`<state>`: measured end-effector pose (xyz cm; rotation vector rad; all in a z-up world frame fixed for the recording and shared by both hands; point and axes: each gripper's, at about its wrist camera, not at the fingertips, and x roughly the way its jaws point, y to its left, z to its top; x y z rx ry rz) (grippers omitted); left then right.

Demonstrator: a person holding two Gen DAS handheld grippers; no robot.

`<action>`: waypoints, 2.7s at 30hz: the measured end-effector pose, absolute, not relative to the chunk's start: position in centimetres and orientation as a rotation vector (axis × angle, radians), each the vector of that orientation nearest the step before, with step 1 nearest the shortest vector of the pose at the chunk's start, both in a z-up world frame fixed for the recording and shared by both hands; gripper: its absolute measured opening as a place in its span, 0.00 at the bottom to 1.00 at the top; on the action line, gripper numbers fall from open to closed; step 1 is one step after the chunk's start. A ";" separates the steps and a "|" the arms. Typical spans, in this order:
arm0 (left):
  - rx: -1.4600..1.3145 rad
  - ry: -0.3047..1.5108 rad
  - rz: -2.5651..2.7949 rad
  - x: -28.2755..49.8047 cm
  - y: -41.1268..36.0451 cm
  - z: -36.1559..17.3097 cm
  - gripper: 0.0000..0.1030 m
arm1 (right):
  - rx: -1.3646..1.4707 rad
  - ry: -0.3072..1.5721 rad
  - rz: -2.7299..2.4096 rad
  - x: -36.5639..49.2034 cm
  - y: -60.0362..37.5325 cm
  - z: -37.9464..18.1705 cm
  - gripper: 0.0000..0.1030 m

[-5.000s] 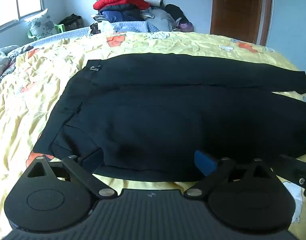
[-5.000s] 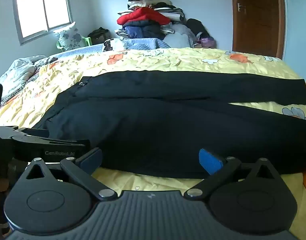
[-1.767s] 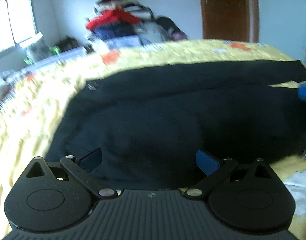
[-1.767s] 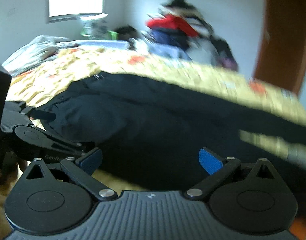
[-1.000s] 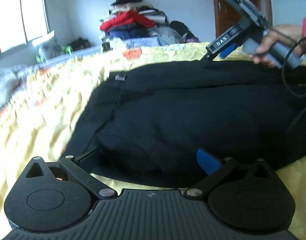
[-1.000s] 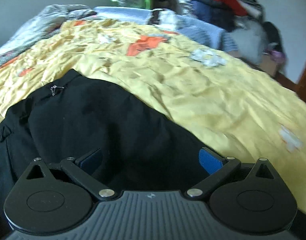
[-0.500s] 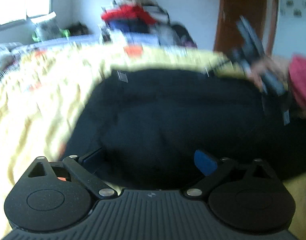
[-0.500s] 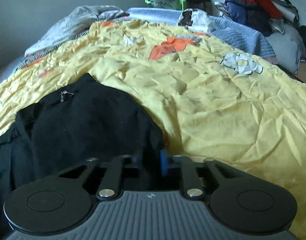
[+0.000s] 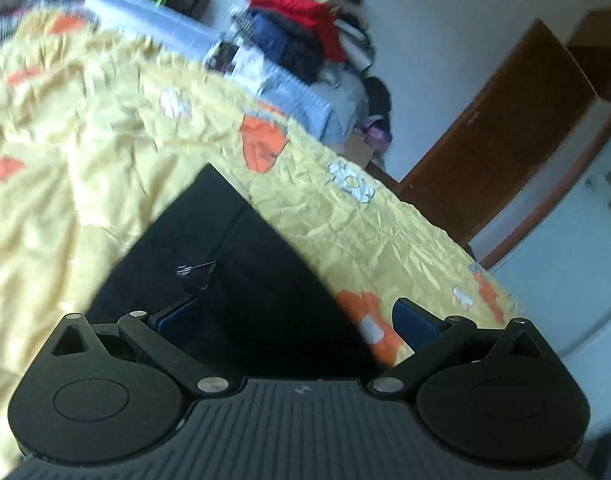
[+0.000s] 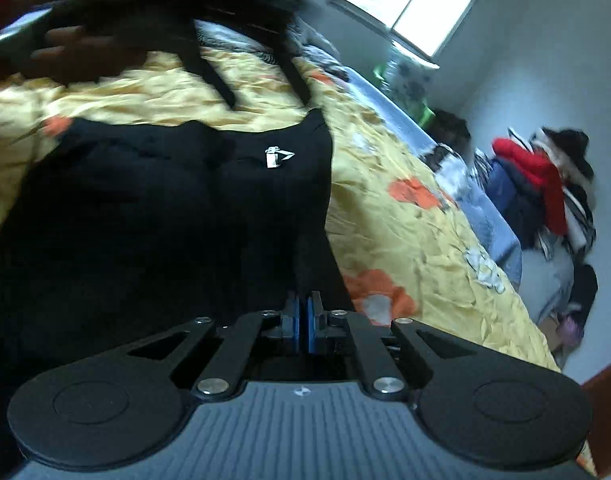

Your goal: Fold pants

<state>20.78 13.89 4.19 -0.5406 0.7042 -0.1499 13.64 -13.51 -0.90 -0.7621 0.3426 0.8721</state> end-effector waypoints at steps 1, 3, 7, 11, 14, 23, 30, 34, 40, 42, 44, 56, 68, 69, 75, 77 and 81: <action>-0.567 0.736 -0.155 22.2 13.9 3.7 0.99 | -0.773 0.335 0.873 13.2 -13.5 -1.0 0.04; -0.619 0.814 -0.126 24.3 14.1 2.6 0.97 | -0.782 0.325 0.873 12.8 -13.5 -1.0 0.04; -0.768 0.880 -0.118 25.2 15.4 0.4 0.62 | -0.760 0.331 0.873 12.4 -13.4 -1.2 0.04; -0.812 0.854 -0.135 23.0 16.4 0.0 0.13 | -0.736 0.348 0.884 11.4 -13.7 -1.1 0.04; -0.757 0.802 -0.150 19.3 16.7 1.2 0.09 | -0.698 0.363 0.896 10.2 -14.1 -0.4 0.04; -0.646 0.828 -0.196 8.9 17.9 1.6 0.09 | -0.677 0.425 0.984 2.5 -14.4 0.0 0.04; -0.523 0.863 -0.132 7.0 17.1 -1.2 0.11 | -0.656 0.512 0.972 0.1 -13.3 -2.3 0.05; -0.418 0.828 -0.107 5.9 16.3 -1.0 0.29 | -0.532 0.563 0.939 0.6 -13.8 -2.4 0.11; -0.328 0.802 -0.037 3.5 16.9 0.5 0.52 | -0.305 0.516 0.848 -1.6 -20.3 0.3 0.15; -0.302 0.773 -0.018 2.4 16.9 1.6 0.54 | -0.200 0.507 0.737 -2.3 -24.5 0.9 0.15; -0.266 0.733 -0.018 1.4 16.2 2.8 0.55 | -0.152 0.501 0.554 -2.9 -28.7 1.0 0.15; -0.095 0.639 -0.359 1.8 3.0 4.8 0.73 | 0.136 0.656 0.127 -4.1 -42.7 -2.4 0.16; 0.188 0.634 -0.550 1.4 -9.2 -0.3 0.76 | 0.834 0.462 0.038 6.4 -52.9 -4.1 0.49; 0.202 0.641 -0.555 1.5 -9.6 -0.7 0.76 | 0.885 0.465 0.015 7.1 -53.4 -4.8 0.49; 0.259 0.639 -0.581 2.2 -11.4 -1.6 0.76 | 0.995 0.459 -0.041 8.8 -53.6 -7.2 0.49; 0.283 0.630 -0.583 2.3 -12.0 -1.7 0.76 | 1.007 0.455 -0.014 9.2 -53.5 -7.3 0.46; 0.327 0.606 -0.598 2.2 -13.4 -2.1 0.77 | 1.021 0.407 0.026 10.0 -53.7 -7.2 0.21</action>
